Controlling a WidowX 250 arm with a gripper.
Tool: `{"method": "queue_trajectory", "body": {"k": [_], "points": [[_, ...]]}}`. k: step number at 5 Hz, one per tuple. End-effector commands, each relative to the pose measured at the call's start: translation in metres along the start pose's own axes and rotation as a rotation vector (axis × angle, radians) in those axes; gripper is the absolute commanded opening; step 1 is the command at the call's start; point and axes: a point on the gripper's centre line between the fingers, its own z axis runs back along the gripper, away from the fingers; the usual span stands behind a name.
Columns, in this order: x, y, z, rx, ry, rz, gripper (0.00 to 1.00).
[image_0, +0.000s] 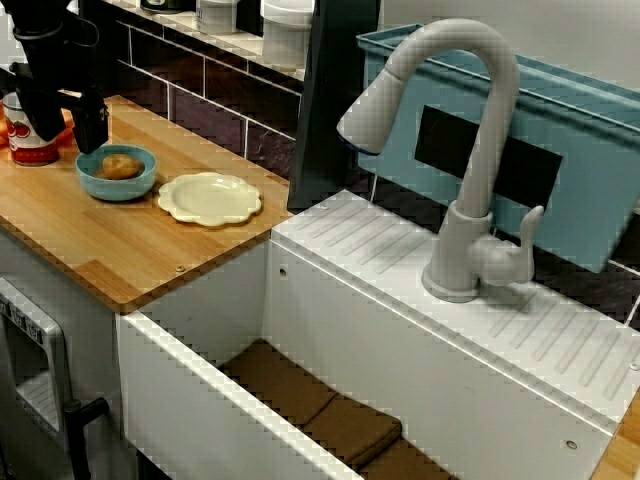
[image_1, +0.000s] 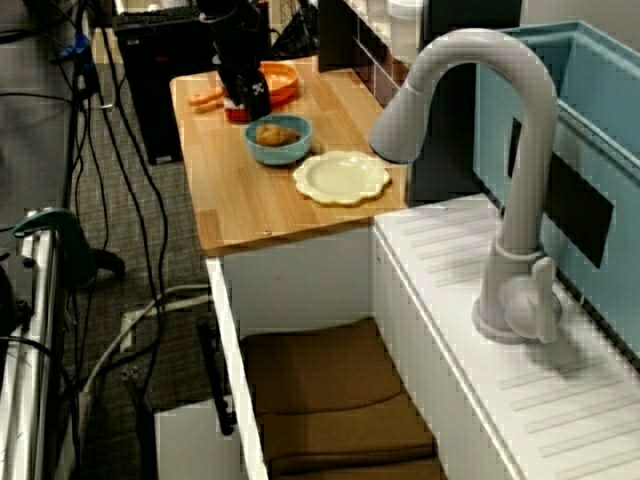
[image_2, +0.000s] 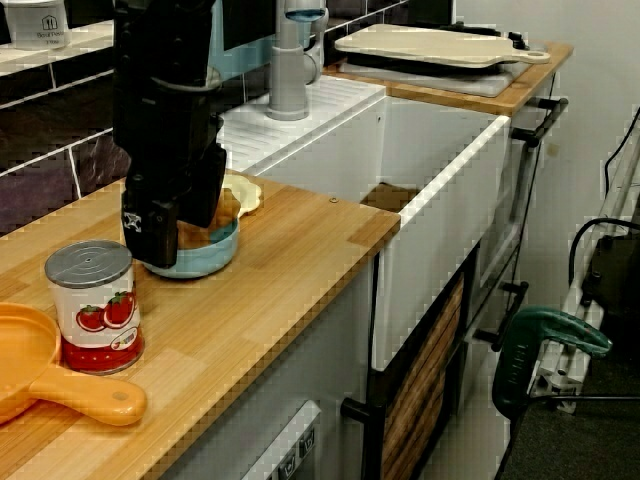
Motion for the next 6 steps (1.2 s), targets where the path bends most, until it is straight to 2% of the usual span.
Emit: {"method": "queue_trajectory", "body": {"k": [1, 6], "points": [[0.01, 0.006, 0.005, 0.045, -0.036, -0.024, 1.0], [0.003, 0.011, -0.01, 0.075, -0.008, -0.026, 1.0]]}}
